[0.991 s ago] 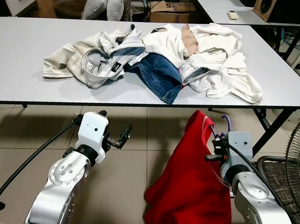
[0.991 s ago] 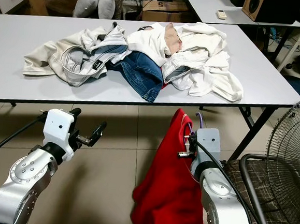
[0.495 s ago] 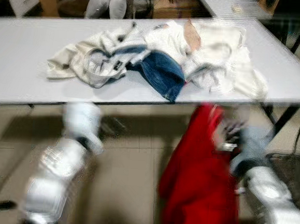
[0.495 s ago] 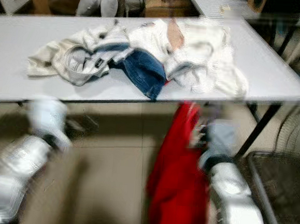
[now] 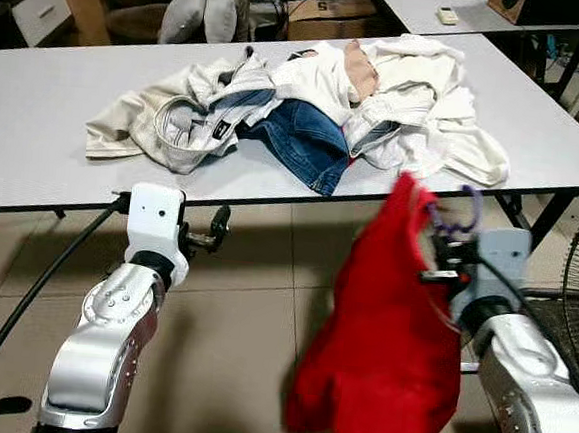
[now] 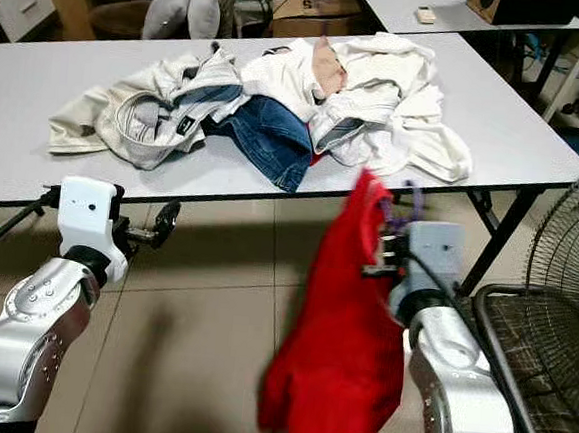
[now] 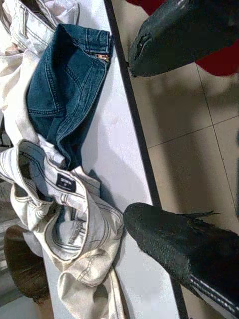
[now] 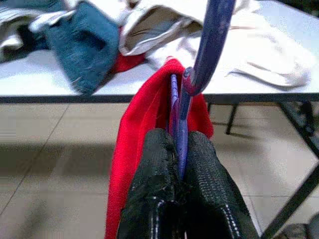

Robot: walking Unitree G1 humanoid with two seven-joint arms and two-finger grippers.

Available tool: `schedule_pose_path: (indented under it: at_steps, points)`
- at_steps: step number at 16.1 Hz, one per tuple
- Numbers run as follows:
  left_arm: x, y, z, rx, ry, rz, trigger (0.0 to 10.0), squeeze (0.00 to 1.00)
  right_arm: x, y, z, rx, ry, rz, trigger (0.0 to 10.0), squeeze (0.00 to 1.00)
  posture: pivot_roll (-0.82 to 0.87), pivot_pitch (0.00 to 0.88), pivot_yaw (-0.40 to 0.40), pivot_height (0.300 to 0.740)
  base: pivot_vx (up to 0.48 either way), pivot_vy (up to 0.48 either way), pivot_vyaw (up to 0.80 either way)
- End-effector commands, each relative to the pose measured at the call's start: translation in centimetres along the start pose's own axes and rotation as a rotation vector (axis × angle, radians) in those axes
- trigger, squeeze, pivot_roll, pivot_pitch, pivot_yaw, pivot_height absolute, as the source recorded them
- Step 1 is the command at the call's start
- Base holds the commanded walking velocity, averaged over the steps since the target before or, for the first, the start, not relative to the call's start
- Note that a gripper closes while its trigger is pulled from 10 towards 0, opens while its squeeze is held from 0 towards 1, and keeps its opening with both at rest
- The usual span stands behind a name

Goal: Hang hanger

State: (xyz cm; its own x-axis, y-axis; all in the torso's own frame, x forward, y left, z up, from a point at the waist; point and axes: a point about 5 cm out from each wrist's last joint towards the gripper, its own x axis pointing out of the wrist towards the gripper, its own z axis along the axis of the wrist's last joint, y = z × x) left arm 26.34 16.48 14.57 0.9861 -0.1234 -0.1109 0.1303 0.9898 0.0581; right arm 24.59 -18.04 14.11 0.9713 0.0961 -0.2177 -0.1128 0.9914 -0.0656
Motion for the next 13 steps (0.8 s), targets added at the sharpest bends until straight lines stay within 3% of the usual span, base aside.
schedule_pose_path:
  at_steps: [1, 2, 3, 5, 7, 8, 10, 13]
  points:
    - [-0.5, 0.6, 0.1, 0.012, 0.002, 0.026, 10.0, 0.0, 0.0, 0.8, 0.8, -0.022, -0.024, 0.069, 10.0, 0.0, -0.14, 0.0, 0.056, 0.74, 0.0, 0.0, 0.0]
    - [-0.7, 0.6, 0.2, -0.003, -0.006, 0.019, 10.0, 0.0, 0.0, 1.8, 1.0, -0.011, -0.025, 0.181, 10.0, 0.0, -0.12, 0.0, 0.042, 0.74, 0.0, 0.0, 0.0]
    - [-1.0, -0.1, 0.7, -0.014, -0.018, -0.077, 10.0, 0.0, -0.7, 4.0, 1.6, -0.088, -0.052, 0.417, 10.0, 0.0, -0.12, 0.0, 0.035, 0.74, 0.0, 0.0, 0.0]
    - [-0.7, -0.9, 1.7, -0.023, -0.041, -0.217, 10.0, 0.0, -1.7, 5.7, 3.3, -0.168, -0.133, 0.644, 10.0, 0.0, -0.13, 0.0, 0.058, 0.74, 0.0, 0.0, 0.0]
    - [-0.2, -0.7, 3.6, -0.016, -0.114, -0.29, 10.0, 0.0, -2.0, 5.5, 5.0, -0.182, -0.203, 0.694, 10.0, 0.0, -0.14, 0.0, 0.073, 0.74, 0.0, 0.0, 0.0]
    - [-0.1, -0.4, 5.3, -0.052, -0.174, -0.328, 10.0, 1.0, -2.0, 5.1, 6.5, -0.181, -0.263, 0.692, 10.0, 0.0, -0.15, 0.0, 0.091, 0.74, 0.0, 0.0, 0.0]
    - [-0.2, -0.8, 7.3, -0.076, -0.215, -0.405, 10.0, 1.0, -2.0, 4.9, 9.3, -0.143, -0.381, 0.684, 10.0, 0.0, -0.14, 0.0, 0.103, 0.74, 0.0, 0.0, 0.0]
    - [0.5, -1.9, 7.4, -0.048, -0.183, -0.442, 10.0, 1.0, -1.2, 5.1, 10.1, -0.155, -0.408, 0.638, 10.0, 0.0, -0.13, 0.0, 0.111, 0.74, 0.0, 0.0, 0.0]
